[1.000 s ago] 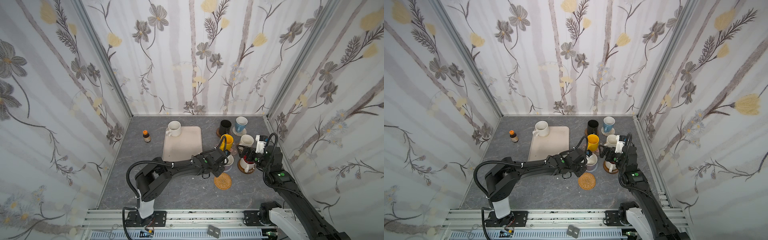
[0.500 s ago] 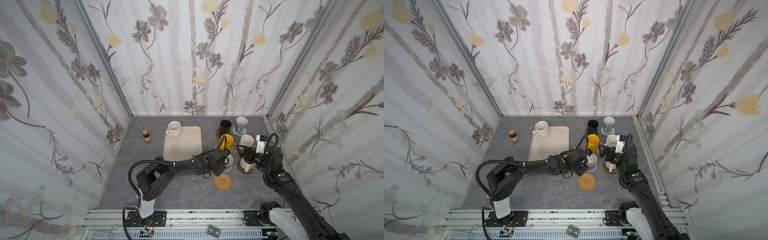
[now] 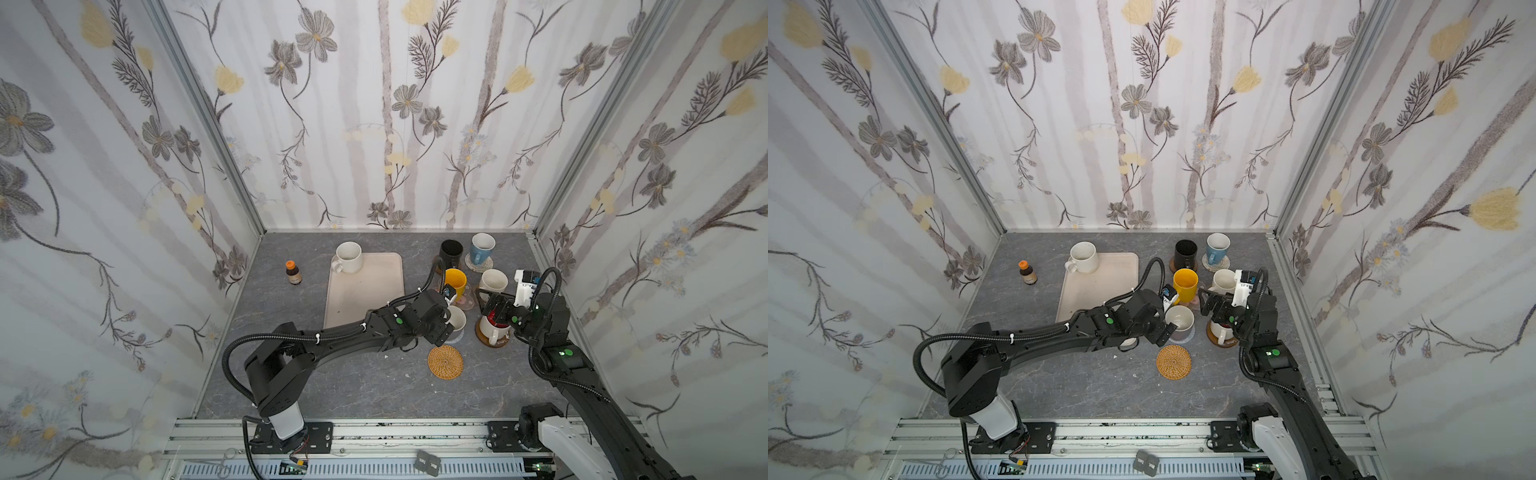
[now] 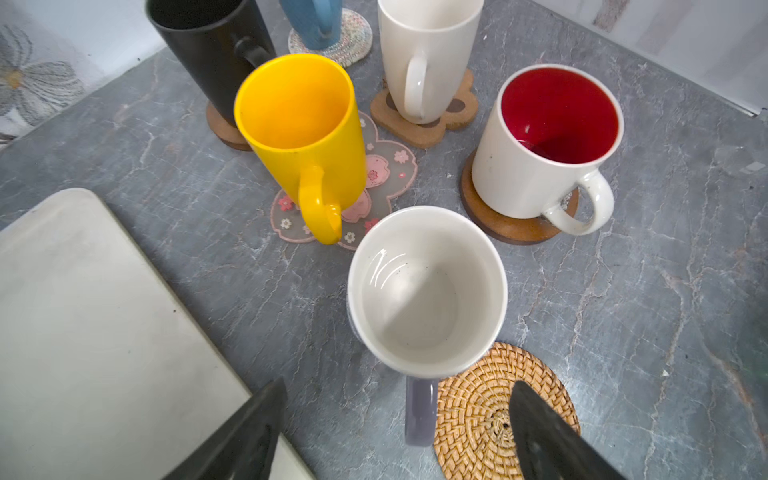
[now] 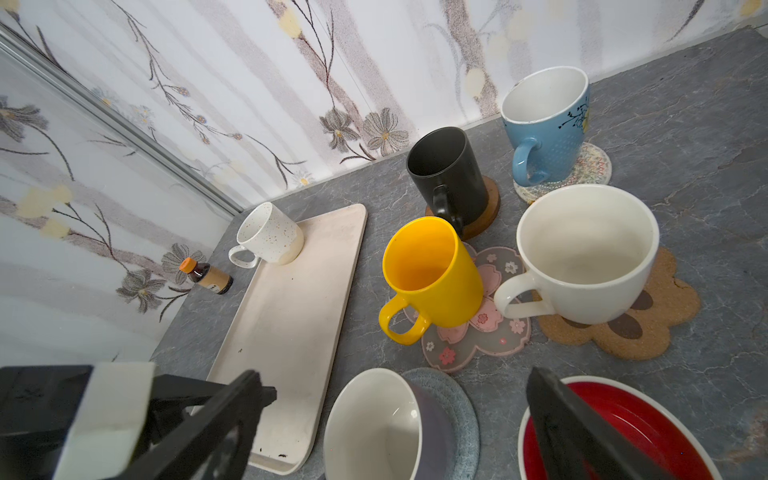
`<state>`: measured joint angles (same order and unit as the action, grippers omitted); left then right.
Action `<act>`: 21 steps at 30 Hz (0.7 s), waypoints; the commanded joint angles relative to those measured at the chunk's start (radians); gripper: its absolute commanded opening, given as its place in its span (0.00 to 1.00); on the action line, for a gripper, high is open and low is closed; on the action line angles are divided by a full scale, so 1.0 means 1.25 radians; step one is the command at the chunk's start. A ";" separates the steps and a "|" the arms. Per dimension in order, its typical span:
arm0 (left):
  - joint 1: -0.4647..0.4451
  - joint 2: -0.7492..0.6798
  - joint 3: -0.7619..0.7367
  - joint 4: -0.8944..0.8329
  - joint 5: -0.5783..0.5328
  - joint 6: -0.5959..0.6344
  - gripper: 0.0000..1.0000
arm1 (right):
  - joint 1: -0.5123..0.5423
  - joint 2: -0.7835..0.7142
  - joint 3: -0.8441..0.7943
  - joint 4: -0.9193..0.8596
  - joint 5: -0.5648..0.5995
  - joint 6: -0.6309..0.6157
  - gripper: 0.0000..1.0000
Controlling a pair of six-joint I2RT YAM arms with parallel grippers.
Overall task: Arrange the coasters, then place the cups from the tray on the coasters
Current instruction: 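Draw the left gripper back over the tray while the right gripper moves toward the tray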
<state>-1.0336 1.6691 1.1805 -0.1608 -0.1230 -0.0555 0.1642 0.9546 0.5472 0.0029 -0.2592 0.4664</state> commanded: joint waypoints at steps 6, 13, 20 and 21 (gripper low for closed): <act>0.056 -0.164 -0.095 0.000 -0.057 -0.093 0.88 | 0.007 0.016 0.048 -0.010 -0.044 -0.012 0.99; 0.127 -0.295 -0.158 -0.002 -0.123 -0.153 0.98 | 0.107 0.081 0.148 -0.037 0.001 -0.034 0.99; 0.292 -0.400 -0.196 -0.016 -0.069 -0.249 1.00 | 0.218 0.205 0.285 -0.036 0.040 -0.042 0.99; 0.316 -0.409 -0.198 -0.017 -0.068 -0.263 1.00 | 0.227 0.222 0.298 -0.026 0.042 -0.042 0.98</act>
<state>-0.6815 1.1793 0.9401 -0.1738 -0.2211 -0.3065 0.4267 1.1965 0.8864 -0.0483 -0.2352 0.4252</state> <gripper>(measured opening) 0.996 0.987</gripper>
